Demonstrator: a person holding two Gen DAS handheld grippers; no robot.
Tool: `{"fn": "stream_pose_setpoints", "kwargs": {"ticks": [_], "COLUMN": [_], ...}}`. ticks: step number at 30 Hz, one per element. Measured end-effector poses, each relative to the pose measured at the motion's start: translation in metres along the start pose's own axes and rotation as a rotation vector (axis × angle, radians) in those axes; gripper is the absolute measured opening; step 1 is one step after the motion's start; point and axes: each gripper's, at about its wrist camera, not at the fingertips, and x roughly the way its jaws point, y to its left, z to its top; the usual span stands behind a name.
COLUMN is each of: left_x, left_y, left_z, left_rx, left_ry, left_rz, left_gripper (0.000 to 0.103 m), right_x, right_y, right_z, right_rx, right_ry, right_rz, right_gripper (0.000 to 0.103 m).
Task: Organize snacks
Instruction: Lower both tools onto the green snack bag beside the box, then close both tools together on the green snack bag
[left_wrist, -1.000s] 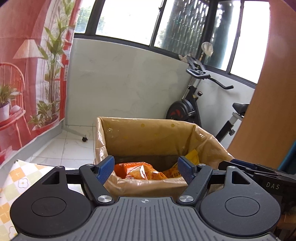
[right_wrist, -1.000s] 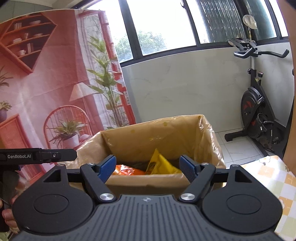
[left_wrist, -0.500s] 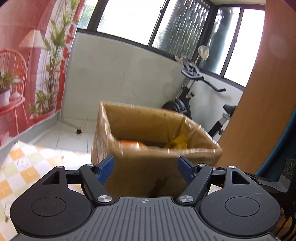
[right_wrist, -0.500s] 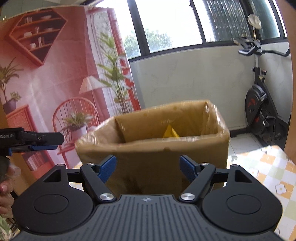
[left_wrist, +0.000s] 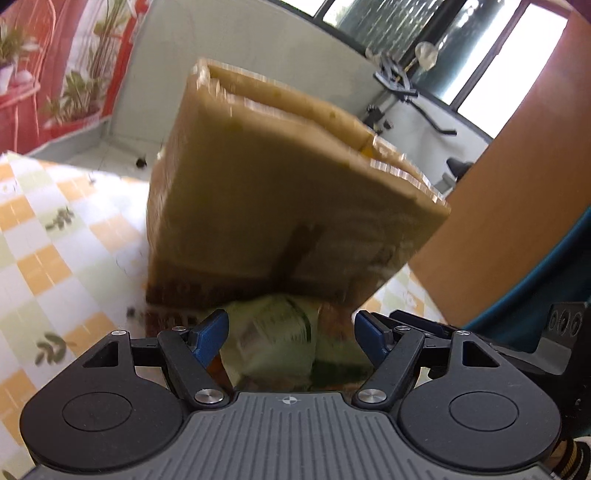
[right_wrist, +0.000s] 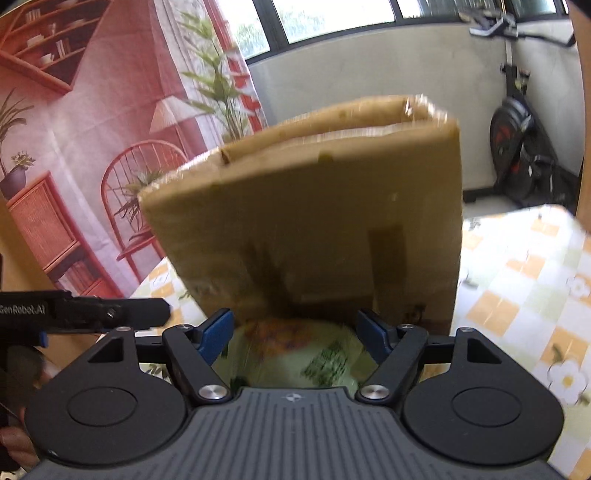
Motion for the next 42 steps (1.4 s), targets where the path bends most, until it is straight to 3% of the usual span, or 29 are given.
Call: {"fn": "stream_pose_setpoints", "kwargs": {"ticks": [11,21,24,27,33,42], "left_x": [0.024,0.037,0.037,0.036,0.026,0.003], "left_y": [0.014,0.012,0.012,0.015,0.006,-0.003], "left_z": [-0.011,-0.023,-0.026,-0.027,-0.028,-0.028], "left_rx": [-0.063,-0.055,-0.04,-0.04,0.003,0.005], "left_ry": [0.069,0.093,0.078,0.067,0.032,-0.008], "left_rz": [0.02,0.039,0.047,0.052,0.067,0.042], "left_gripper": [0.077,0.076,0.07,0.057,0.055,0.054], "right_x": [0.012,0.015,0.015,0.015,0.012,-0.001], "right_y": [-0.005,-0.012,-0.011,-0.01,0.0,0.003], "right_z": [-0.015,-0.018,-0.02,-0.02,-0.019,-0.018], "right_rx": [0.046,0.096,0.094,0.083,0.03,0.026], "right_ry": [0.09,0.094,0.093,0.096,0.077,0.047], "right_rz": [0.009,-0.009,-0.011,-0.013,0.002,0.029], "right_gripper": [0.068,0.061,0.06,0.055,0.046,0.045]}}
